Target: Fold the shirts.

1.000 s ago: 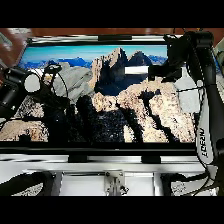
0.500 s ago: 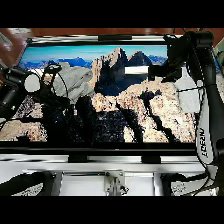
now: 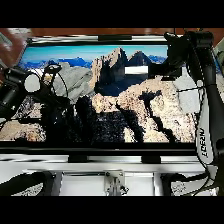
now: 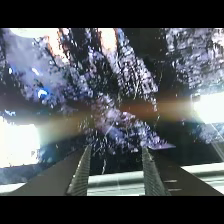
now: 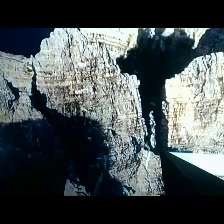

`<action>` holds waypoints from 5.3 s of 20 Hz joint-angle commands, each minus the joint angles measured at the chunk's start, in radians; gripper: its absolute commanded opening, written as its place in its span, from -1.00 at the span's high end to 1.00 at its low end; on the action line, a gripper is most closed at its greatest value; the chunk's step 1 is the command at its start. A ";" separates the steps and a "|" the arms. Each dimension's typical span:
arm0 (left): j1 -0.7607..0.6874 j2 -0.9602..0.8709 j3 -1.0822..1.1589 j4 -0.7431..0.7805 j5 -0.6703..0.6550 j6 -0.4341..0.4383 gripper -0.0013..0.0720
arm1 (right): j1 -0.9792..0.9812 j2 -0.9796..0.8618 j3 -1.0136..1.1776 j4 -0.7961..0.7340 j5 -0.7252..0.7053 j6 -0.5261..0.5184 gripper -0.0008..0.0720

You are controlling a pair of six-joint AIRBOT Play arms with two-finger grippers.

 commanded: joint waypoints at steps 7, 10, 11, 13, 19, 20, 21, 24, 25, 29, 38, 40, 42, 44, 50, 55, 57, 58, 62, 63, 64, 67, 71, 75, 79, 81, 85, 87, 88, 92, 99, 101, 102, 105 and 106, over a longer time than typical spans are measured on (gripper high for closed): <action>0.045 -0.131 0.037 -0.014 0.261 0.004 -1.00 | -0.001 0.000 0.000 -0.029 -0.024 -0.104 -0.88; 0.127 -0.286 0.174 -0.005 0.364 0.014 -1.00 | -0.001 0.000 0.000 -0.053 -0.023 -0.108 -0.88; 0.153 -0.341 0.225 0.008 0.392 0.015 -1.00 | 0.000 0.000 0.000 -0.053 -0.024 -0.108 -0.88; 0.199 -0.461 0.330 0.014 0.411 0.068 -1.00 | 0.000 0.000 0.000 -0.053 -0.023 -0.117 -0.88; 0.226 -0.743 0.486 0.023 0.420 0.138 -1.00 | 0.000 0.000 0.000 -0.037 -0.010 -0.134 -0.88; 0.226 -0.764 0.488 0.023 0.446 0.132 -1.00 | 0.000 0.000 0.000 -0.025 -0.011 -0.136 -0.88; 0.227 -0.779 0.488 0.024 0.470 0.133 -1.00 | 0.000 0.000 0.000 -0.013 -0.012 -0.139 -0.88; 0.230 -0.797 0.488 0.023 0.527 0.132 -0.74 | 0.000 0.000 0.000 0.012 -0.011 -0.154 -0.88; 0.230 -0.795 0.488 0.023 0.536 0.132 -0.12 | 0.000 0.000 0.000 0.011 -0.010 -0.155 -0.88; 0.216 -0.737 0.538 0.011 0.542 0.087 0.86 | 0.000 0.002 0.000 0.004 0.016 -0.185 -0.88; -0.089 -0.177 0.647 0.012 0.557 0.095 0.87 | -0.003 0.278 0.029 -0.207 0.108 -0.188 -0.88; -0.161 -0.097 0.647 0.012 0.509 0.093 0.87 | -0.003 0.386 0.029 -0.267 0.111 -0.188 -0.88; -0.218 -0.077 0.645 0.011 0.393 0.072 0.87 | -0.003 0.484 0.029 -0.303 0.105 -0.180 -0.88; -0.269 -0.089 0.595 0.011 0.309 0.034 0.86 | -0.003 0.562 0.028 -0.315 0.082 -0.166 -0.88; -0.516 -0.174 0.215 -0.066 0.463 -0.171 0.86 | -0.002 0.619 0.019 -0.302 -0.114 -0.148 -0.88; -0.549 -0.215 0.162 -0.063 0.406 -0.238 -0.92 | -0.003 0.577 -0.056 -0.298 -0.177 -0.176 -0.88; -0.446 -0.164 0.170 -0.060 0.296 -0.178 -0.89 | -0.003 0.531 -0.121 -0.309 -0.226 -0.217 -0.88; -0.382 -0.135 0.169 -0.060 0.235 -0.135 -0.89 | -0.003 0.516 -0.169 -0.301 -0.224 -0.220 -0.88; -0.191 -0.031 0.046 -0.100 0.080 -0.073 -0.89 | -0.016 0.477 -0.446 -0.177 -0.182 -0.243 -0.88; -0.164 0.005 -0.050 -0.138 0.097 -0.073 -0.89 | -0.040 0.474 -0.523 -0.104 -0.167 -0.245 -0.88; -0.150 0.040 -0.161 -0.189 0.130 -0.073 -0.89 | -0.066 0.474 -0.588 -0.026 -0.143 -0.245 -0.88; -0.166 0.091 -0.456 -0.406 0.314 -0.074 -0.89 | -0.142 0.474 -0.731 0.180 -0.082 -0.254 -0.88; -0.246 0.061 -0.636 -0.614 0.628 -0.074 -0.90 | -0.159 0.474 -0.785 0.216 -0.056 -0.254 -0.88; -0.279 -0.018 -0.639 -0.694 0.746 -0.072 -0.89 | -0.158 0.474 -0.785 0.238 -0.058 -0.254 -0.88; -0.306 -0.070 -0.638 -0.768 0.797 -0.036 -0.80 | -0.158 0.438 -0.787 0.293 -0.061 -0.256 -0.88; -0.314 -0.089 -0.637 -0.768 0.797 -0.037 -0.48 | -0.158 0.409 -0.787 0.334 -0.061 -0.257 -0.88; -0.309 -0.082 -0.620 -0.767 0.797 -0.027 0.86 | -0.157 0.363 -0.808 0.342 -0.041 -0.269 -0.88; -0.304 -0.063 -0.611 -0.759 0.797 -0.006 0.86 | -0.157 0.345 -0.850 0.373 -0.001 -0.281 -0.88; -0.298 -0.048 -0.611 -0.755 0.797 -0.006 0.86 | -0.157 0.338 -0.875 0.399 0.018 -0.301 -0.88; -0.258 0.011 -0.611 -0.744 0.784 -0.006 0.86 | -0.066 0.314 -0.948 0.411 0.074 -0.388 -0.88; -0.180 0.065 -0.493 -0.653 0.669 0.112 0.87 | 0.060 0.314 -0.898 0.359 0.223 -0.428 0.78; -0.125 0.081 -0.346 -0.546 0.549 0.148 0.87 | 0.060 0.375 -0.786 0.306 0.218 -0.438 0.78; -0.096 0.092 -0.244 -0.482 0.491 0.148 0.87 | 0.060 0.412 -0.711 0.275 0.224 -0.452 0.78; -0.050 0.128 0.119 -0.377 0.433 0.234 0.87 | 0.061 0.526 -0.425 0.179 0.304 -0.531 0.78; -0.046 0.135 0.250 -0.377 0.440 0.253 0.87 | 0.061 0.564 -0.330 0.165 0.375 -0.539 0.78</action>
